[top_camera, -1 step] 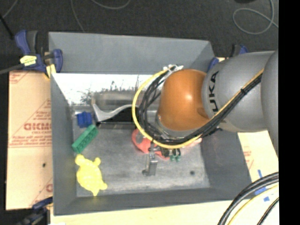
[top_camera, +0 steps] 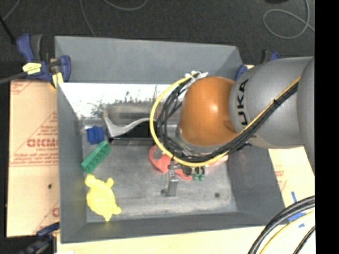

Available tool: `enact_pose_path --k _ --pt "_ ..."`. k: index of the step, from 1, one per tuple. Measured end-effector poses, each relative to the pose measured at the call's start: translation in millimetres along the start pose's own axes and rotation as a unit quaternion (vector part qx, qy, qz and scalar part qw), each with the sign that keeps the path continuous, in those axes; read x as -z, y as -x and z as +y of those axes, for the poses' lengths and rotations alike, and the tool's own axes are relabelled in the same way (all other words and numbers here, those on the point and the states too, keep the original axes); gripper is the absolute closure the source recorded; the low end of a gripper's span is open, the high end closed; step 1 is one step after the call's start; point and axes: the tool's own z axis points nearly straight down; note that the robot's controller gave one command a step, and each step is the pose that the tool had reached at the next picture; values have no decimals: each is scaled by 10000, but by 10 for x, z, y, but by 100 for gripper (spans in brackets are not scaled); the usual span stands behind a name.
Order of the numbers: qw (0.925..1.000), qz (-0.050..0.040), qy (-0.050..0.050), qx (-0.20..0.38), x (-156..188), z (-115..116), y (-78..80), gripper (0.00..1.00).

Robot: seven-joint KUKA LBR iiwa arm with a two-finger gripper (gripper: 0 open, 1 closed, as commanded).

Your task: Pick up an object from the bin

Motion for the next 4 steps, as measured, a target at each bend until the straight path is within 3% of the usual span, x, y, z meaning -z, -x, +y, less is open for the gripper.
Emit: enact_pose_path --k 1,2,3,4 --pt "9999 8 3 -142 -115 -252 315 0" --pt "9971 -19 3 -756 -455 -413 333 0" --pt "9975 -9 0 -710 -799 -508 443 0" --pt "9972 0 2 -751 -874 -531 367 0"
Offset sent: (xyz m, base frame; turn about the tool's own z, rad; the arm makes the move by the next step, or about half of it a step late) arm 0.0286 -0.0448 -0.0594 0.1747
